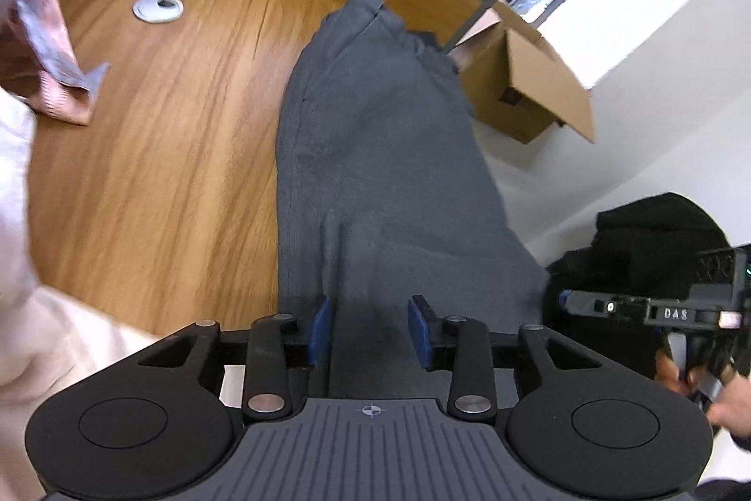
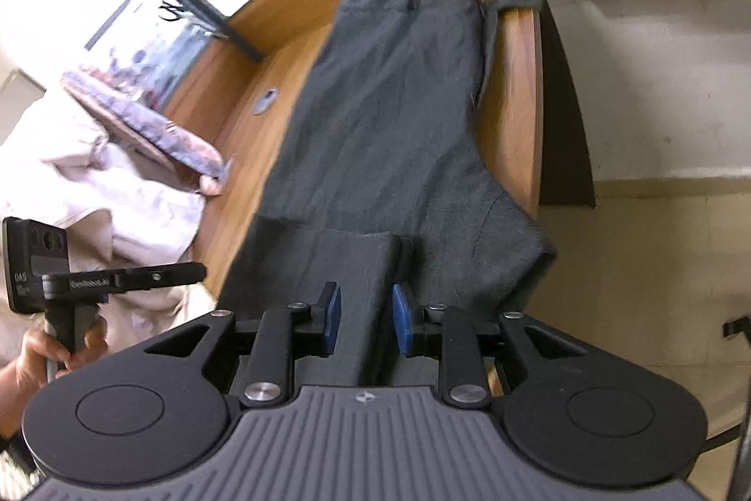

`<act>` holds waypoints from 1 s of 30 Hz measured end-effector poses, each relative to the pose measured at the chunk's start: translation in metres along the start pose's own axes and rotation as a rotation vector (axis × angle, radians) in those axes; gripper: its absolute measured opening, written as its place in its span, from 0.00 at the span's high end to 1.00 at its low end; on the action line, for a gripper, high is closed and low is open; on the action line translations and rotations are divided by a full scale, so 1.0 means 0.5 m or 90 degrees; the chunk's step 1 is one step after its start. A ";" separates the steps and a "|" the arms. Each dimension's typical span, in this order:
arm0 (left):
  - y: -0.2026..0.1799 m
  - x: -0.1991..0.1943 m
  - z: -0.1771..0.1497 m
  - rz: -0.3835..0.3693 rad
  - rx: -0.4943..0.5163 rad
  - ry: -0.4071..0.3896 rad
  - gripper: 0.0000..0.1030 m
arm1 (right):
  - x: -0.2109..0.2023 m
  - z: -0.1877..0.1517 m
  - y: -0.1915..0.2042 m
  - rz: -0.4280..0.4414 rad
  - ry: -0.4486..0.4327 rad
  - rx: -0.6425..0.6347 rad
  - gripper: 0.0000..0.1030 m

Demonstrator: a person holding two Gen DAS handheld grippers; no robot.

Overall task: Fold clothes
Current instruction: 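Release the trousers with both grippers and lift them away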

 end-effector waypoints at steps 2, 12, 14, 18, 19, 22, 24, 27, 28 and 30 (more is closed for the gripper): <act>-0.012 -0.045 -0.020 0.003 0.007 -0.007 0.47 | -0.041 -0.010 0.010 0.007 0.007 -0.020 0.68; -0.032 -0.129 -0.181 0.032 0.001 0.033 0.20 | -0.165 -0.159 0.081 0.070 0.095 -0.127 0.51; -0.035 -0.145 -0.214 0.038 -0.001 0.041 0.19 | -0.162 -0.205 0.091 0.082 0.115 -0.141 0.46; -0.042 -0.176 -0.280 0.049 -0.005 0.058 0.19 | -0.122 -0.300 0.102 0.091 0.157 -0.176 0.46; -0.043 -0.179 -0.291 0.051 -0.006 0.062 0.19 | -0.107 -0.324 0.107 0.093 0.167 -0.189 0.46; -0.041 -0.178 -0.308 0.055 -0.007 0.071 0.19 | -0.063 -0.380 0.126 0.097 0.189 -0.234 0.46; -0.040 -0.177 -0.319 0.057 -0.008 0.077 0.19 | -0.034 -0.406 0.139 0.093 0.193 -0.260 0.45; -0.038 -0.175 -0.336 0.061 -0.010 0.085 0.19 | 0.004 -0.429 0.156 0.088 0.189 -0.291 0.45; -0.037 -0.175 -0.342 0.062 -0.010 0.088 0.19 | 0.012 -0.433 0.160 0.089 0.182 -0.304 0.45; -0.036 -0.174 -0.353 0.064 -0.011 0.094 0.19 | 0.022 -0.440 0.164 0.095 0.178 -0.332 0.46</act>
Point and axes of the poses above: each gripper's, at about its wrist camera, not at the fingertips, and x roughly the way its jaws point, y to its left, z to its top, the point moved 1 cm from there along x, roughly the way its jaws point, and after that the axes turned 8 degrees about x, right-handed, at the moved point
